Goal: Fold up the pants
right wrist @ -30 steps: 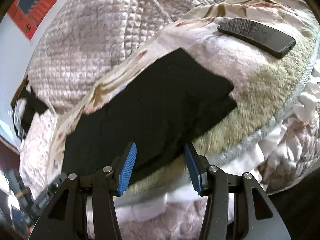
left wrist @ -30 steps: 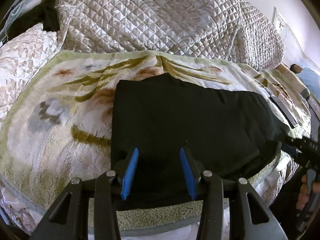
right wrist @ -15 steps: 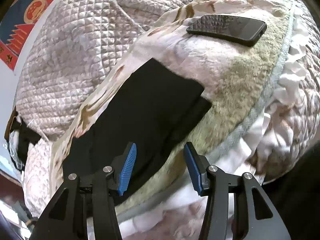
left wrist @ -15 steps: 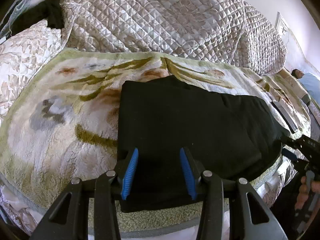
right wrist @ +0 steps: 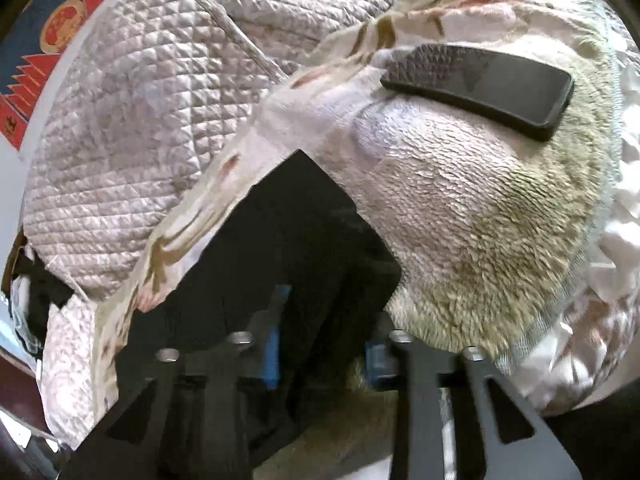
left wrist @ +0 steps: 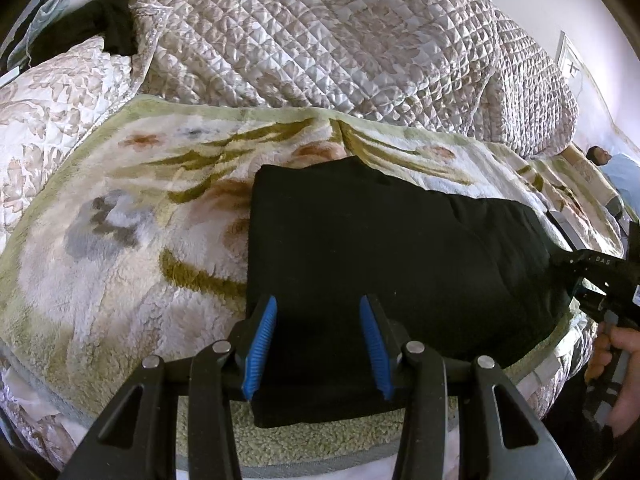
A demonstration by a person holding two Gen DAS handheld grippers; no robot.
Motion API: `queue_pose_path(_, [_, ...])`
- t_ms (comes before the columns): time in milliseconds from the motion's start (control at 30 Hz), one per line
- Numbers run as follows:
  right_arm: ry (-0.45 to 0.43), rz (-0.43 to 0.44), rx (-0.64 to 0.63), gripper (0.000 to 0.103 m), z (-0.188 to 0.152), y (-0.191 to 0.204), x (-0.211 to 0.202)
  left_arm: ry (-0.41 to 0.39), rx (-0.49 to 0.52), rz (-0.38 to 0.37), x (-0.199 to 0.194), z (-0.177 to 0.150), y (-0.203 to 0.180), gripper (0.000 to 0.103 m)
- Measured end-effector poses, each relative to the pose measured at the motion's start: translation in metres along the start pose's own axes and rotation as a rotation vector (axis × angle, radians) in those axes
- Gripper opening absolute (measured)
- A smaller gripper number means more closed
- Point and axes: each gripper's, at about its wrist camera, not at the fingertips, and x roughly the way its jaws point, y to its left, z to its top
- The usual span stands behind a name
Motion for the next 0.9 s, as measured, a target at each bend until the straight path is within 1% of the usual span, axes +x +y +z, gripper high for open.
queue_pose_path(67, [-0.033,0.016,-0.072,0.024,0.002,0.017,-0.011,-0.013,-0.016,0.013,-0.002,0.001,0.005,0.046])
queue_pose_path(167, [-0.052,0.092,-0.185,0.023,0.005,0.054,-0.024,-0.019,-0.067,0.034,-0.004,0.004,0.020,0.046])
queue_pose_path(200, [-0.049,0.132,-0.236,0.023,0.004,0.074,-0.028,-0.021,-0.083,0.041,-0.004,0.005,0.024,0.046])
queue_pose_path(233, [-0.044,0.156,-0.265,0.023,0.002,0.084,-0.030,-0.024,-0.102,0.052,-0.005,0.005,0.029,0.046])
queue_pose_path(333, [-0.028,0.249,-0.417,0.023,-0.017,0.136,-0.036,-0.036,-0.150,0.074,-0.009,0.006,0.044,0.046])
queue_pose_path(400, [0.008,0.329,-0.531,0.023,-0.040,0.172,-0.034,-0.046,-0.180,0.091,-0.013,0.005,0.054,0.046])
queue_pose_path(467, [0.052,0.372,-0.617,0.023,-0.065,0.193,-0.027,-0.057,-0.212,0.109,-0.017,0.004,0.065,0.046])
queue_pose_path(533, [0.125,0.414,-0.704,0.023,-0.095,0.210,-0.011,-0.065,-0.242,0.126,-0.020,0.003,0.076,0.046])
queue_pose_path(567, [0.177,0.430,-0.740,0.023,-0.110,0.216,0.000,-0.067,-0.258,0.135,-0.021,0.002,0.081,0.046])
queue_pose_path(600, [0.248,0.443,-0.777,0.023,-0.127,0.220,0.013,-0.068,-0.269,0.140,-0.022,0.000,0.086,0.046])
queue_pose_path(633, [0.295,0.433,-0.807,0.023,-0.142,0.221,0.023,-0.067,-0.281,0.143,-0.022,-0.001,0.091,0.046])
queue_pose_path(667, [0.313,0.410,-0.843,0.023,-0.154,0.221,0.031,-0.067,-0.289,0.143,-0.023,-0.003,0.094,0.046])
queue_pose_path(700, [0.311,0.397,-0.870,0.023,-0.164,0.220,0.035,-0.065,-0.295,0.144,-0.023,-0.004,0.096,0.046])
queue_pose_path(733, [0.297,0.404,-0.869,0.023,-0.165,0.219,0.033,-0.064,-0.298,0.143,-0.024,-0.005,0.098,0.046])
queue_pose_path(833, [0.288,0.402,-0.851,0.023,-0.159,0.222,0.027,-0.065,-0.308,0.137,-0.025,-0.006,0.102,0.046])
queue_pose_path(900, [0.231,0.415,-0.883,0.023,-0.156,0.231,0.011,-0.066,-0.314,0.129,-0.025,-0.006,0.103,0.046])
